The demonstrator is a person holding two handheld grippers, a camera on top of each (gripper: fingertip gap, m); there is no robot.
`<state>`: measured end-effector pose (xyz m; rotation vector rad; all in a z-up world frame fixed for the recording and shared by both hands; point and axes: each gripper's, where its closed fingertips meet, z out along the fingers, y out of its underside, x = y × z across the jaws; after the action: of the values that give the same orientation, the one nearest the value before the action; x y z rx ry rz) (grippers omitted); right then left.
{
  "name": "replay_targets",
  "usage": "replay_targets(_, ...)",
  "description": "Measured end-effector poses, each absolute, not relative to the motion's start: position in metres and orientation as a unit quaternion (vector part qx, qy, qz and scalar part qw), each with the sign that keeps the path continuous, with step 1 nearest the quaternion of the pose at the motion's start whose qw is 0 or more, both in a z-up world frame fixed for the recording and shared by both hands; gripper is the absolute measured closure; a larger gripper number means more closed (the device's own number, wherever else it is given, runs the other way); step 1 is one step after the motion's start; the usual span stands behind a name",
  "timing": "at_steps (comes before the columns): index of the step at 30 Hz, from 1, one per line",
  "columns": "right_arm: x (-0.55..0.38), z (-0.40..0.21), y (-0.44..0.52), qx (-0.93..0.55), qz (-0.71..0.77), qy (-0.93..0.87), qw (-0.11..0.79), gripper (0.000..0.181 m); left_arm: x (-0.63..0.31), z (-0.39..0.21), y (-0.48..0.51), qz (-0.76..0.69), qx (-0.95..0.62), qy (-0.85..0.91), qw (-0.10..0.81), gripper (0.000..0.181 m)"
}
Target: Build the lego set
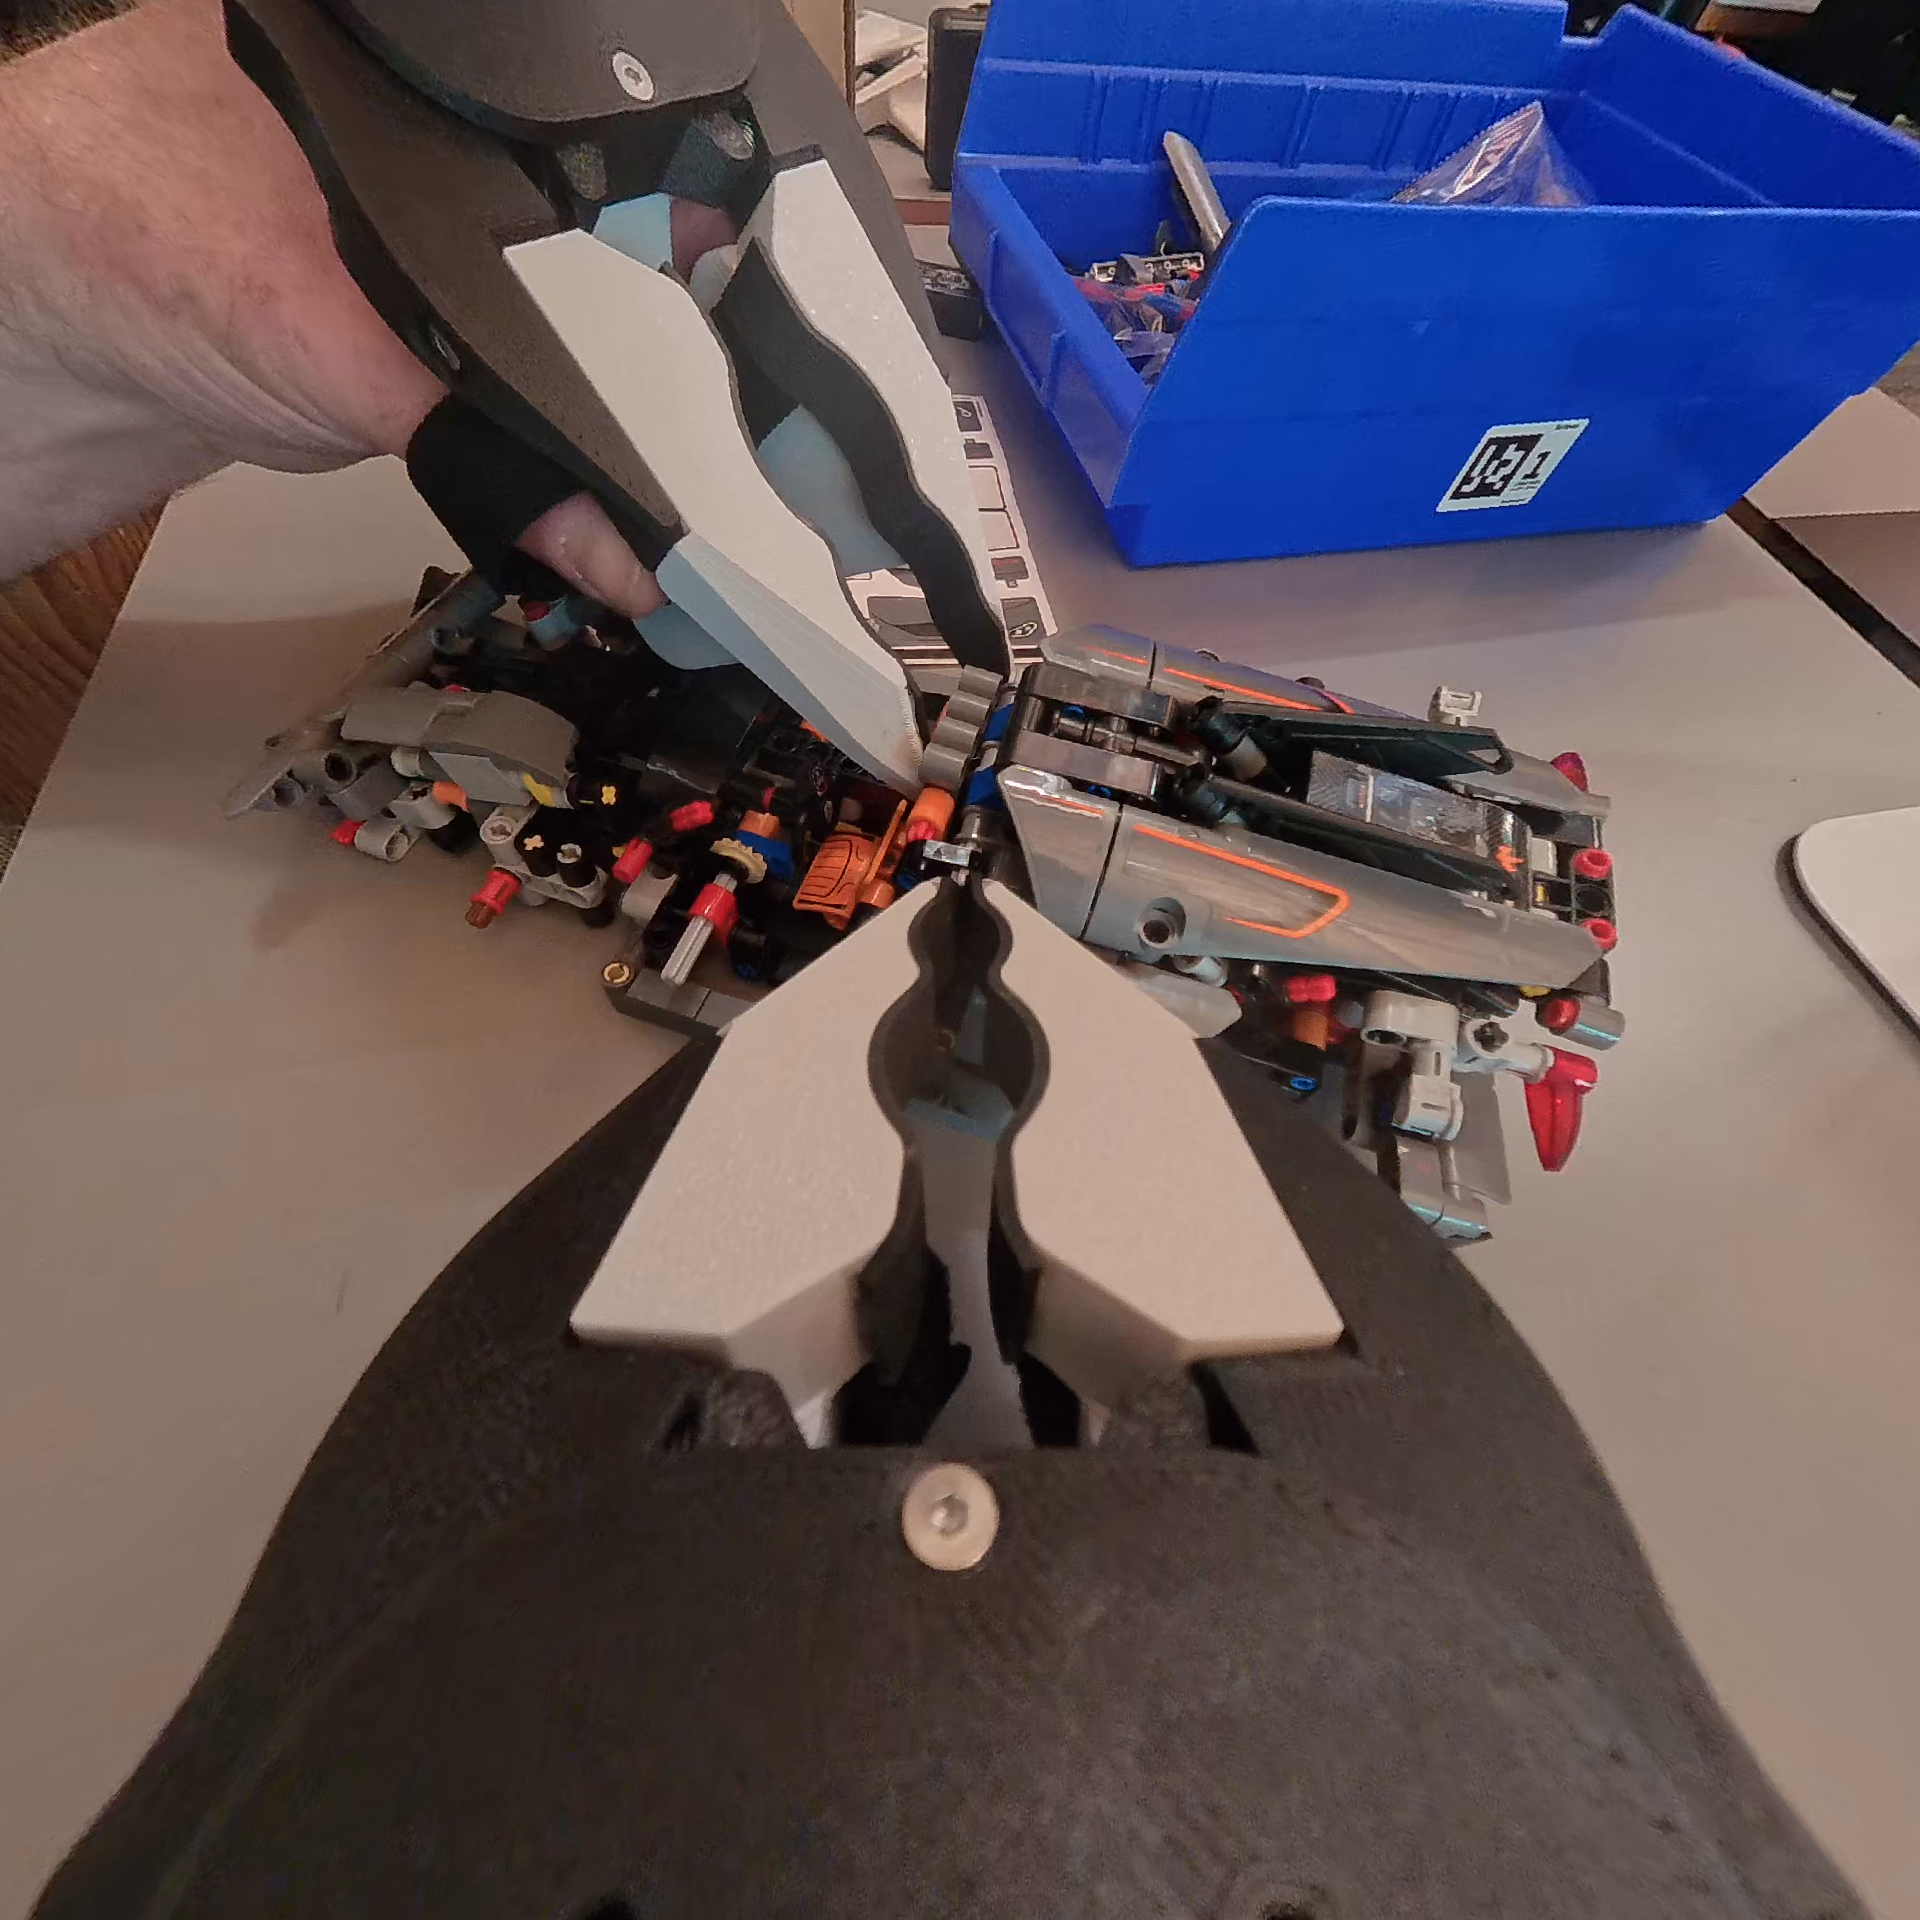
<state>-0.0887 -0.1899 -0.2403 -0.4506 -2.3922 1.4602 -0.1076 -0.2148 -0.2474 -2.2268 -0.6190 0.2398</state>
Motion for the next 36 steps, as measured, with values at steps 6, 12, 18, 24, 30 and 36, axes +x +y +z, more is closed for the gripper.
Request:
replay_targets(6,-0.09,-0.24,-0.19,-0.162,0.512,-0.832,0.139,0.181,-0.109,-0.248,-0.215,0.069,-0.875,-0.255,0.406,0.157)
replay_targets(12,-0.092,-0.238,-0.189,-0.172,0.519,-0.828,0.122,0.181,-0.11,-0.248,-0.214,0.048,-0.867,-0.271,0.415,0.156)
replay_targets(18,-0.095,-0.238,-0.189,-0.179,0.522,-0.827,0.108,0.181,-0.112,-0.248,-0.214,0.06,-0.865,-0.277,0.415,0.157)
replay_targets(24,-0.093,-0.236,-0.186,-0.178,0.525,-0.825,0.112,0.181,-0.112,-0.247,-0.213,0.071,-0.862,-0.275,0.419,0.156)
replay_targets(30,-0.091,-0.237,-0.185,-0.173,0.521,-0.827,0.121,0.169,-0.112,-0.242,-0.21,0.085,-0.856,-0.27,0.433,0.15)
replay_targets(36,-0.092,-0.238,-0.184,-0.177,0.516,-0.828,0.132,0.17,-0.106,-0.242,-0.203,0.076,-0.858,-0.257,0.439,0.137)
